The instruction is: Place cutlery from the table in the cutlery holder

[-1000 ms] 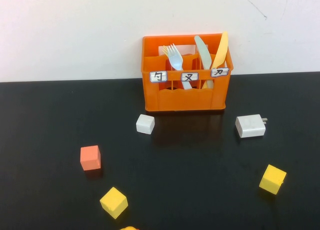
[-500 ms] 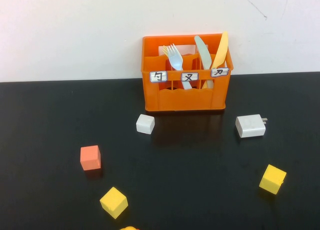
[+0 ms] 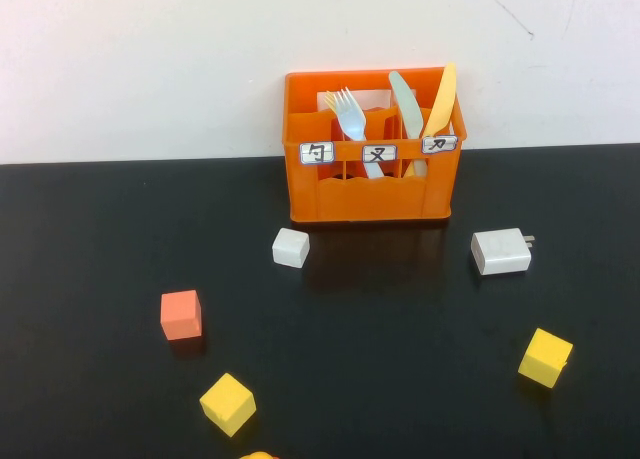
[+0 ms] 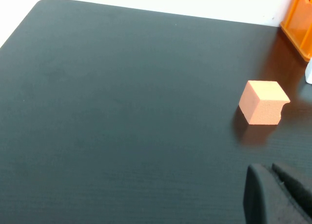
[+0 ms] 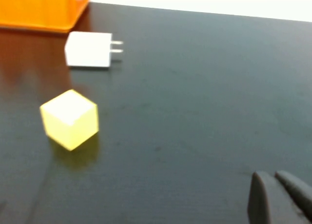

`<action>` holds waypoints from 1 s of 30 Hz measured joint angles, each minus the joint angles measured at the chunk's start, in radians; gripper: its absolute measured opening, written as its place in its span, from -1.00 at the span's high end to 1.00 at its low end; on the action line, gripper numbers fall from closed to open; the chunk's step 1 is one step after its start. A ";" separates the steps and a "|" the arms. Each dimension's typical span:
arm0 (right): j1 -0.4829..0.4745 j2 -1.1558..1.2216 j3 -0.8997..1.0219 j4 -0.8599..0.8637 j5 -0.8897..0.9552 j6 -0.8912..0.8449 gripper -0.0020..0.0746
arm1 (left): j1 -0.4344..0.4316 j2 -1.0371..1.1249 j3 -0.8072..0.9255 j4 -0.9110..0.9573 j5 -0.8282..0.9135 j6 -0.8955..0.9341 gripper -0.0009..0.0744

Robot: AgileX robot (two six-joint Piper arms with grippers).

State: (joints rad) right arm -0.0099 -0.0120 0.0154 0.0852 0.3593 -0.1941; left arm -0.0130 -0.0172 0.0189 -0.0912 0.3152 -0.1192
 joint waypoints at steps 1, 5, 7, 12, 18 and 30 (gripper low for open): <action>0.000 0.000 0.000 -0.024 0.000 0.036 0.93 | 0.000 0.000 0.000 0.000 0.000 0.000 0.98; 0.000 0.000 0.000 -0.067 -0.003 0.108 0.93 | 0.000 0.000 0.000 0.000 0.000 0.000 0.98; 0.000 0.000 0.000 -0.085 -0.003 0.131 0.93 | 0.000 0.000 0.000 0.000 0.000 0.000 0.98; 0.000 0.000 0.000 -0.091 -0.003 0.178 0.93 | 0.000 0.000 -0.002 0.000 0.000 0.000 0.98; 0.000 0.000 0.000 -0.096 -0.003 0.199 0.93 | 0.000 0.000 -0.002 0.000 0.000 0.000 0.98; 0.000 0.000 0.000 -0.098 -0.003 0.199 0.93 | 0.000 0.000 -0.002 0.000 0.000 0.000 0.98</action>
State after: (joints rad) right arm -0.0099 -0.0120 0.0154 -0.0133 0.3560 0.0053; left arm -0.0130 -0.0172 0.0171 -0.0912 0.3152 -0.1192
